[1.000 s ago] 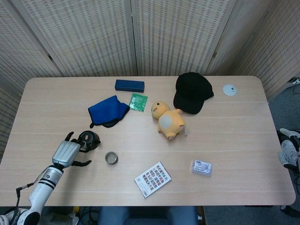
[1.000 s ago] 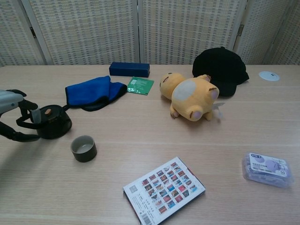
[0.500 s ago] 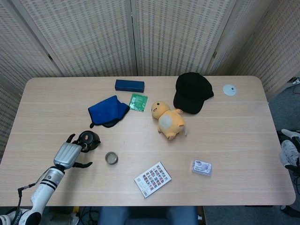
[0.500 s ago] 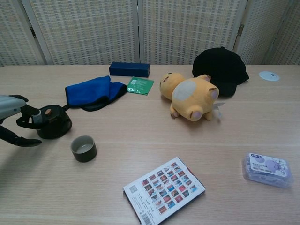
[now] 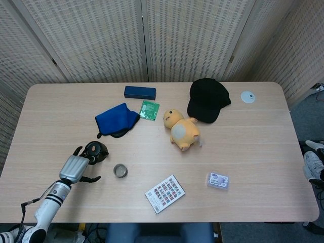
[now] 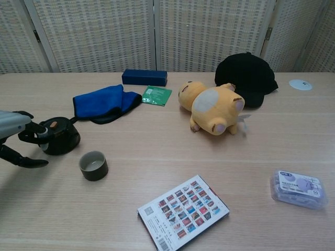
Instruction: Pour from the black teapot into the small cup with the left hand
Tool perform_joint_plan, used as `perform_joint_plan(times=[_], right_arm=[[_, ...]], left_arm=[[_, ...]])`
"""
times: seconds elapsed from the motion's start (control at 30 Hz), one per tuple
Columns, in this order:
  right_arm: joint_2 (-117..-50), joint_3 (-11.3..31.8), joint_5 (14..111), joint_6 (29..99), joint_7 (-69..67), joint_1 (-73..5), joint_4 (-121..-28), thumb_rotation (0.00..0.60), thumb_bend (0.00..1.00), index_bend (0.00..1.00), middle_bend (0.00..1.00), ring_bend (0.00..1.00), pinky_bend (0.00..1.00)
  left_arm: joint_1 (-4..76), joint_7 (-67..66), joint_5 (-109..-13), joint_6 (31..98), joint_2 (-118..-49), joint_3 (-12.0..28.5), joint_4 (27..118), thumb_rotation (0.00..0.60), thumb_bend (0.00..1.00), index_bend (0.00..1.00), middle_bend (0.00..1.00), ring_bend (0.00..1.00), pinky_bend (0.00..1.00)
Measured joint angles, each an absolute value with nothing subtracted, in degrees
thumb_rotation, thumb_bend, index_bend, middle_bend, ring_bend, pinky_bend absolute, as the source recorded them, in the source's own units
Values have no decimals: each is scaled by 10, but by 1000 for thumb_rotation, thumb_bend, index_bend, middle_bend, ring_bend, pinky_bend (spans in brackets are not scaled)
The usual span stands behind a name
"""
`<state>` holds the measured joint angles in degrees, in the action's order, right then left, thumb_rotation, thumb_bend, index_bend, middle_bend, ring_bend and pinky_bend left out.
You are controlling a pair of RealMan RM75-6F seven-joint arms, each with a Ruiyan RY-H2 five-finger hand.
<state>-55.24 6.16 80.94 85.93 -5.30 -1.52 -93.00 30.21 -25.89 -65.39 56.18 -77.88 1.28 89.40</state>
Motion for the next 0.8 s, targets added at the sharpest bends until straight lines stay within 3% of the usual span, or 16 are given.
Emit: perform_joint_plan(times=[0.5, 0.8], right_arm=[[-553, 63, 803, 853, -48, -17, -931, 600, 306, 228, 268, 173, 75], [-554, 66, 799, 852, -47, -17, -930, 600, 307, 228, 268, 173, 71]], left_arm=[[307, -248, -649, 551, -793, 9, 877, 275, 185, 454, 345, 318, 0], [309, -238, -648, 550, -799, 11, 868, 276, 185, 606, 504, 447, 0]])
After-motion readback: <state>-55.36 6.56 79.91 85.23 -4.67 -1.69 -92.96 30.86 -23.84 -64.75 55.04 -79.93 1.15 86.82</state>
